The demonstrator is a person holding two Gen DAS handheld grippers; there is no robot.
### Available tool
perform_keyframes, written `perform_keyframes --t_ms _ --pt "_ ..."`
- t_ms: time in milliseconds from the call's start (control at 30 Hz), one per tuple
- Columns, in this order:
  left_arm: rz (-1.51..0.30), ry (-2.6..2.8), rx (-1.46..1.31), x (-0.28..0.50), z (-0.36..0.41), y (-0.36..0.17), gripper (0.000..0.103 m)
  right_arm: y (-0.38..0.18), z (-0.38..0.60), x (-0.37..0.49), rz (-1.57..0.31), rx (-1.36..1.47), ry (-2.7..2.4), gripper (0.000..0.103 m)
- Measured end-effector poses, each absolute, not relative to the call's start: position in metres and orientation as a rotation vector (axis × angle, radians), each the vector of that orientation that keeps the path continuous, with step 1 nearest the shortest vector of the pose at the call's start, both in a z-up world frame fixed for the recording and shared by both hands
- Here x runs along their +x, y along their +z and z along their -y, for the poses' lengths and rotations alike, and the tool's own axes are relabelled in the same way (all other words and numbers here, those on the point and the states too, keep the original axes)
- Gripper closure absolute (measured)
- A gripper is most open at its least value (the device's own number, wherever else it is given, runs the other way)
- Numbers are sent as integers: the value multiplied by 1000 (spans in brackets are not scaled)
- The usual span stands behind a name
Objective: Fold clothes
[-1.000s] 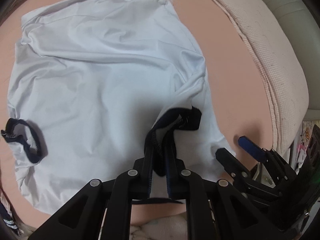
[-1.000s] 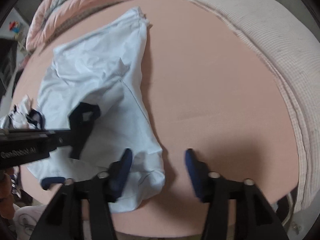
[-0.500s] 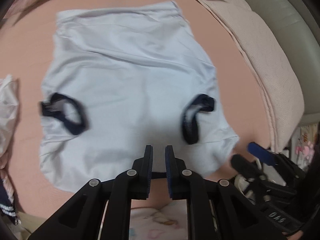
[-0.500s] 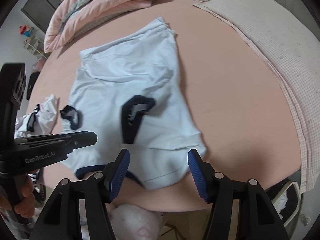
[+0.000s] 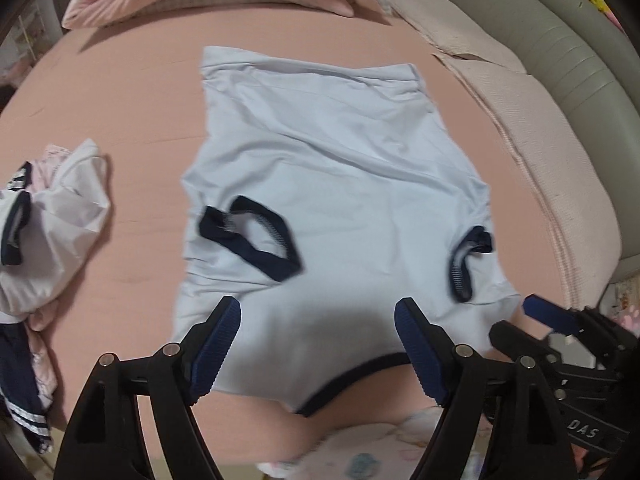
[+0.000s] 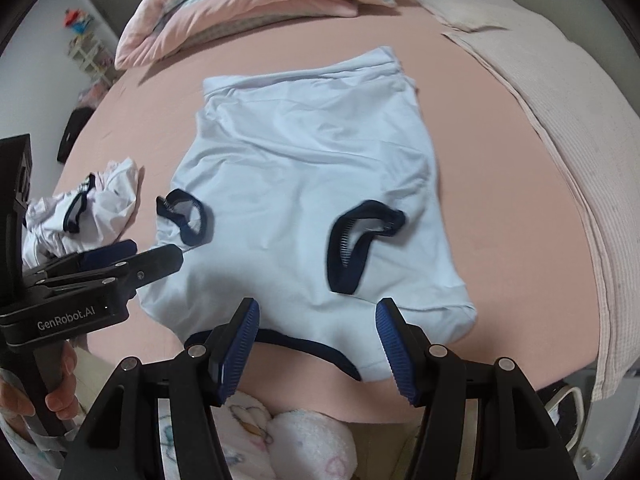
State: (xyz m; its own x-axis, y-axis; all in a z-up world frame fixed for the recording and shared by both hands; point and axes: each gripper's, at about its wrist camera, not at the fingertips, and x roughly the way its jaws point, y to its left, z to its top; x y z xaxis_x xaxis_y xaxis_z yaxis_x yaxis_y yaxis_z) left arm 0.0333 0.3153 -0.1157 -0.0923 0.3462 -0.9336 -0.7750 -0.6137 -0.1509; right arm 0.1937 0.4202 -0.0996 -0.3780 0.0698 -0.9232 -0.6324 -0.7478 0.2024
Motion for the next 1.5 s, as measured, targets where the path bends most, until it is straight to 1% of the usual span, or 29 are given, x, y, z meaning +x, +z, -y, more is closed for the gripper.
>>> perform_keyframes --t_ms 300,433,533,633,767,967,1033,1167,1233,1367,1433,1467,1500 --pt "-534 1890 -1337 4 -298 -135 24 -115 -417 148 -752 -1493 2170 43" --pt "-539 1886 -1349 -7 -290 -148 24 -125 -419 128 -789 -1527 2180 43" --pt "-533 1886 -1373 -13 -286 -157 24 -132 -419 113 -775 -1569 2170 43" --pt "-485 1859 -1434 -20 -285 -166 24 -136 -417 99 -747 -1596 2170 43" --pt "-376 1831 -1506 -30 -290 -172 24 -129 -413 98 -716 -1587 2185 43" --pt "-211 1857 -1571 -37 -299 -172 24 -115 -425 110 -758 -1504 2165 43" --pt "-190 1848 -1581 -37 -302 -173 24 -112 -430 110 -767 -1491 2156 43" --pt "-238 1831 -1644 -39 -312 -190 25 -105 -438 114 -760 -1454 2140 43" --pt "-227 1823 -1680 -42 -315 -198 27 -103 -441 120 -758 -1434 2133 43" --pt "-189 1874 -1706 -44 -316 -204 36 -103 -448 137 -816 -1401 2120 43" --pt "-232 1897 -1691 -41 -318 -203 47 -104 -453 142 -841 -1393 2111 43" --pt "-251 1908 -1681 -39 -319 -202 50 -105 -455 144 -848 -1392 2104 43" --pt "-264 1914 -1664 -37 -319 -201 55 -105 -457 145 -851 -1388 2101 43"
